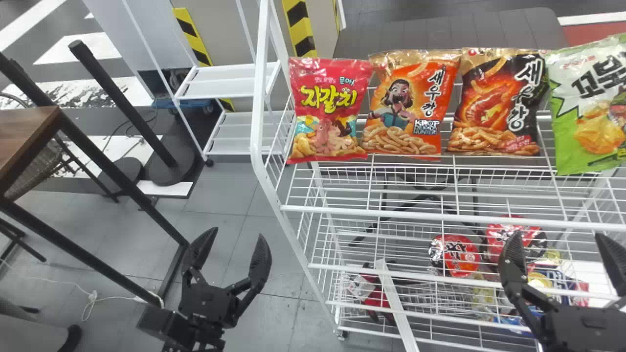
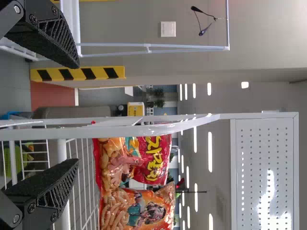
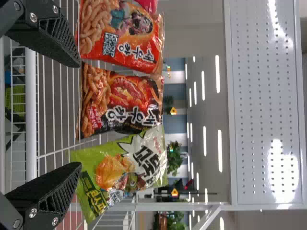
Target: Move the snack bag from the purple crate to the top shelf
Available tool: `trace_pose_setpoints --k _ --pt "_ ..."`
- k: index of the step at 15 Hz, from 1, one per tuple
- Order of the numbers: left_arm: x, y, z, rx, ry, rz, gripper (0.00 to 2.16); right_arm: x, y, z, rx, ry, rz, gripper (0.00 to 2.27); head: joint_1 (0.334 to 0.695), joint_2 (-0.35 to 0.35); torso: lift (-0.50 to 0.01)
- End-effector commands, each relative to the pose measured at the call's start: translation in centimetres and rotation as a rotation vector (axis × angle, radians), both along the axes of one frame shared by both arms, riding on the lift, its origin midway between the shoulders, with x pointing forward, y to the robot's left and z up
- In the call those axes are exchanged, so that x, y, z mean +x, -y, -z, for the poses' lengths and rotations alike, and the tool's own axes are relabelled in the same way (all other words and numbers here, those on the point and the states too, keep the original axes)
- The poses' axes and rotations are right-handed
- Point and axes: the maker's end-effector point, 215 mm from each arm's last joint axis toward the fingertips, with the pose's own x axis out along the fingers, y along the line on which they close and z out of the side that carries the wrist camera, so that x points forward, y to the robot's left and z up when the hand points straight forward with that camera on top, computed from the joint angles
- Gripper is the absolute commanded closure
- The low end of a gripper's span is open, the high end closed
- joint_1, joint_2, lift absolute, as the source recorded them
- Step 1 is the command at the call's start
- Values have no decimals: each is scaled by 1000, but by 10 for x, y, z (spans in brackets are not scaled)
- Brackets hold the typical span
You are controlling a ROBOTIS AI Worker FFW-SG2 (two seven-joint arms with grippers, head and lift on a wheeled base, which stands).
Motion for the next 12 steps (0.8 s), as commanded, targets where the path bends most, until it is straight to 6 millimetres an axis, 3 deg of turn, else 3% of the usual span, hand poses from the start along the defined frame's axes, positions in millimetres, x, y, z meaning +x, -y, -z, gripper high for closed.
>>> trace_pose_setpoints --k 1,4,12 --pt "0 0 0 4 0 4 130 -2 11 11 -19 -38 9 90 695 265 0" --pt "0 0 0 7 -2 7 130 -3 12 20 -24 -68 11 90 695 252 0" --pt "1 -3 0 9 -3 3 130 -3 11 22 -27 -75 7 90 695 252 0"
